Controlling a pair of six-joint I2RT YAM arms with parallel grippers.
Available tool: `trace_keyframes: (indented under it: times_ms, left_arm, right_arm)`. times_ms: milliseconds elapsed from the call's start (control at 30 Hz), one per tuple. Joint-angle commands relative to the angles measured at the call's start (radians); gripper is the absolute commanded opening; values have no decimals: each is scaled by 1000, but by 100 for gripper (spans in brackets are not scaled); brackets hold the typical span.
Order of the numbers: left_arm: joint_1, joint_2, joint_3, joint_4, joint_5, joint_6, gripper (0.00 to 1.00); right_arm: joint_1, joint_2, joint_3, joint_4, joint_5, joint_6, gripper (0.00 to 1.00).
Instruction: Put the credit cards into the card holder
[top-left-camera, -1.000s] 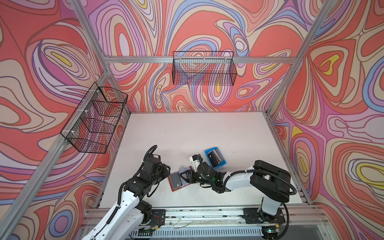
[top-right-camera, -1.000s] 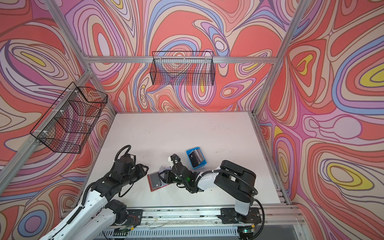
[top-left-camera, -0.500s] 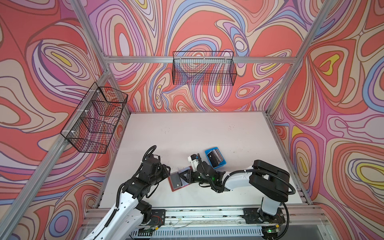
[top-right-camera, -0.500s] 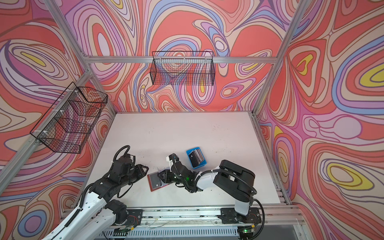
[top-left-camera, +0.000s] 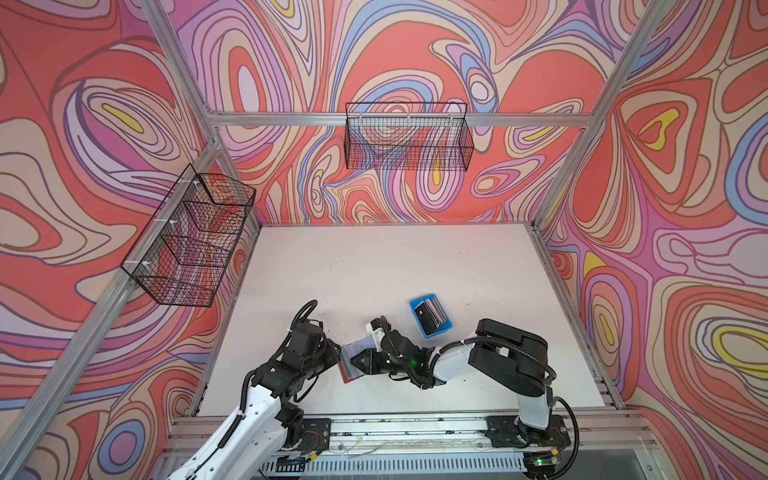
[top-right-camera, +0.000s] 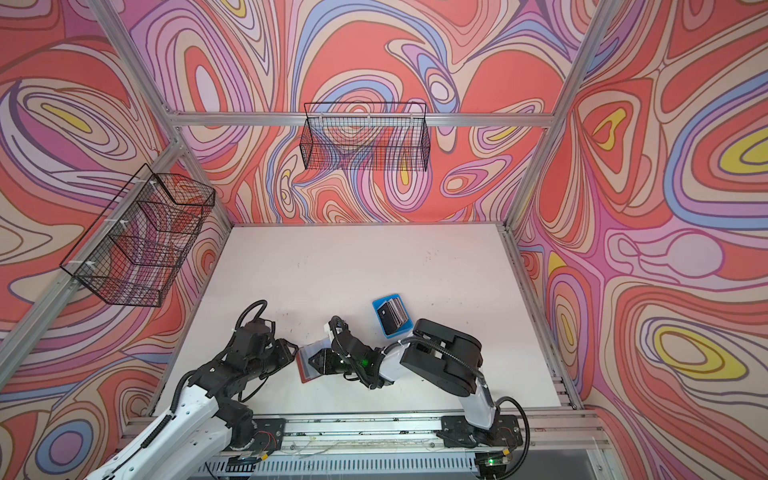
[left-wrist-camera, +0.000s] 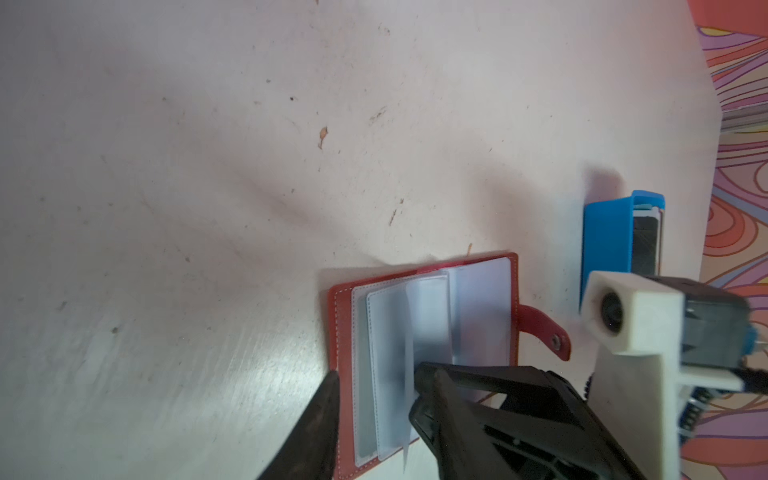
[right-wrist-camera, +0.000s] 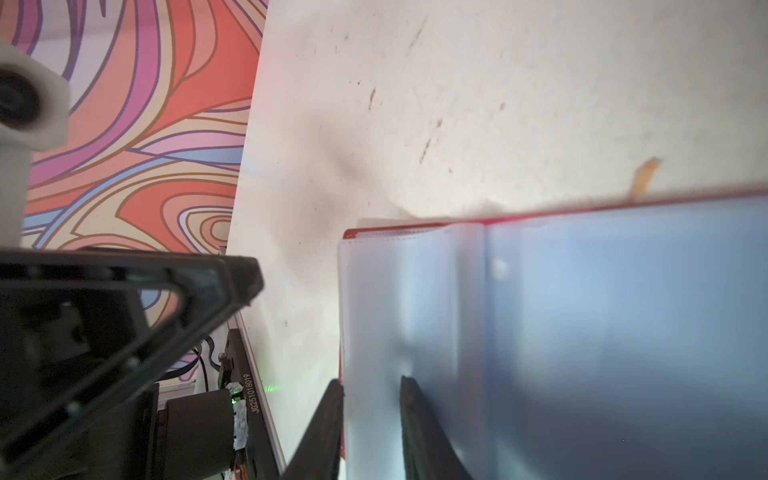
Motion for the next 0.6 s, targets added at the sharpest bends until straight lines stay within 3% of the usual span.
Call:
trace_keyframes:
  times_ms: [0, 267, 467, 567]
  left_arm:
    - [5, 4, -43, 49, 17, -3, 49]
    - [6, -11, -117, 150, 99, 14, 56]
    - [4, 3, -119, 150, 95, 17, 44]
    - [5, 14, -118, 155, 91, 15, 45]
  right_arm:
    - [8, 5, 8, -47, 29, -4, 26]
    - [7, -166, -12, -239, 167, -107, 29]
    - [7, -185, -13, -300, 217, -126, 25]
    - [8, -202, -15, -332, 246, -139, 26]
